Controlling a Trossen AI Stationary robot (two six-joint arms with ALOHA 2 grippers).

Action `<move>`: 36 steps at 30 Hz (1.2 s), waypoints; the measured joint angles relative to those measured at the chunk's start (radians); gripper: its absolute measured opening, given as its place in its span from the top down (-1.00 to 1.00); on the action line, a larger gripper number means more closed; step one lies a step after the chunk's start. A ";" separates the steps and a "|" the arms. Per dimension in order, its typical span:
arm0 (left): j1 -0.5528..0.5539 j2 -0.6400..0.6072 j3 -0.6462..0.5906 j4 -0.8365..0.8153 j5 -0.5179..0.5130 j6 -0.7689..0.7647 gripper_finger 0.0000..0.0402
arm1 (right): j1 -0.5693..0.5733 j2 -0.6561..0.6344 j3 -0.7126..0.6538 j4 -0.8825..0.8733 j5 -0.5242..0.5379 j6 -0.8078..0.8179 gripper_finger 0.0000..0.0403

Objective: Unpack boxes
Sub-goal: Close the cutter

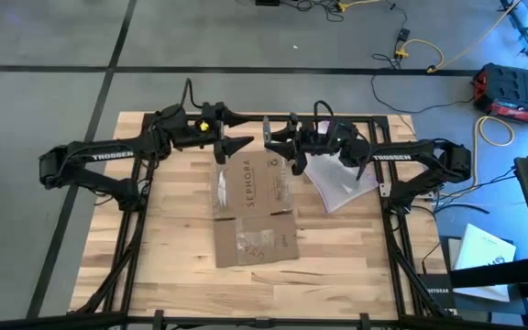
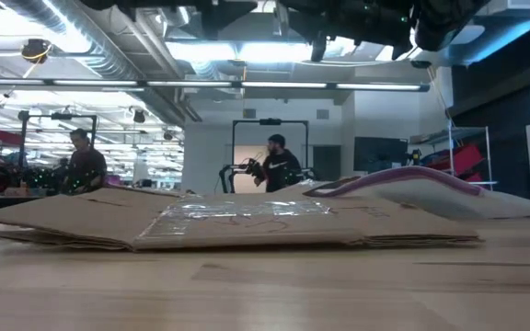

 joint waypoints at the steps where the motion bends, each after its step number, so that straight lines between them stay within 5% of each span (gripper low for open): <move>1: 0.002 0.006 0.000 0.016 0.006 -0.005 -0.75 | 0.000 0.000 0.000 0.000 0.000 0.001 0.48; 14: 0.030 0.043 0.000 0.090 0.045 -0.045 -0.75 | 0.015 -0.001 0.056 -0.137 0.097 0.006 0.48; 36: 0.030 0.092 0.000 0.160 0.042 -0.066 -0.75 | 0.015 0.000 0.057 -0.202 0.073 0.000 0.48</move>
